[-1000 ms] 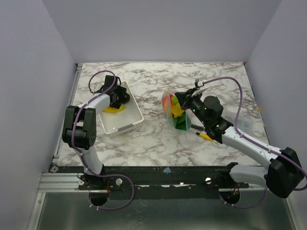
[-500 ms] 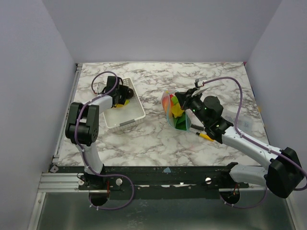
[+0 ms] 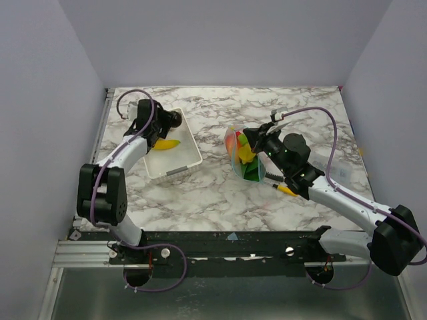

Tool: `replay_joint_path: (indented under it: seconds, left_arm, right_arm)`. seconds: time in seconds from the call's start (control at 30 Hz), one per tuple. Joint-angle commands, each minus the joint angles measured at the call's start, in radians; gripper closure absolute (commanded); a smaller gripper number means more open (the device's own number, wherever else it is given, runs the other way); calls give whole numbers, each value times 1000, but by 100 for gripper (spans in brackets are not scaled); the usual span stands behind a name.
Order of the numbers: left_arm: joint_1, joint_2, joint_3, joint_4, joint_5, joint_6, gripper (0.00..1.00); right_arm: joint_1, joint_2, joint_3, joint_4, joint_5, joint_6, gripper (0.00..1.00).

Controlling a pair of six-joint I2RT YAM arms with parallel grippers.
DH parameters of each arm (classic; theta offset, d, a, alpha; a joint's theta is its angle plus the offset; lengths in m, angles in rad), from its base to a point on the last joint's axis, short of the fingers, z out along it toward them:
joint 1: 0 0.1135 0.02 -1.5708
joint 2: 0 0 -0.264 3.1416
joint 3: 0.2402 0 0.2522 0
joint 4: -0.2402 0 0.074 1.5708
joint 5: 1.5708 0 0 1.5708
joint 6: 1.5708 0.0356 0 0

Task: Place the food in the zip-top bag and seal the zipper
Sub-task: Pick up the fake vegetable from the bin, then place the fake vegetable in the zipper food storage bag.

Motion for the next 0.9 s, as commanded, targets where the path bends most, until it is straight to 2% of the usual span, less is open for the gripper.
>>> replay_joint_path:
  seconds: [0.0,0.1,0.2,0.27,0.37,0.43,0.5,0.6,0.77,0.87]
  left_arm:
    - [6,-167,-65,16,97,120,92]
    - [3,-274,-157,48,200,139,93]
    - [0,-354,-240,130,381,163,93]
    - [-5,-403,-265,181,537,211,93]
    - [-54,-504,-270,177,643,332,93]
    - [-117,-584,-251,109,639,455,93]
    - [-201,-652,-245,57,569,557,93]
    - [-298,-715,-271,66,523,623,93]
    - [-400,-707,-273,104,487,680,95]
    - [-458,-668,-239,99,437,712,95]
  right_arm:
    - [4,-12,3,35,-23,4,99]
    - [4,-8,3,36,-24,6,99]
    - [4,-6,-1,47,-28,8,99]
    - [4,-2,-8,63,-27,12,99]
    - [4,5,-6,67,-32,17,99]
    - [4,11,5,56,-31,25,99]
    - [4,13,28,23,-28,34,99]
    - [3,6,77,-52,-26,60,99]
    - [4,18,168,-190,-35,75,100]
    - [4,25,187,-213,-46,78,99]
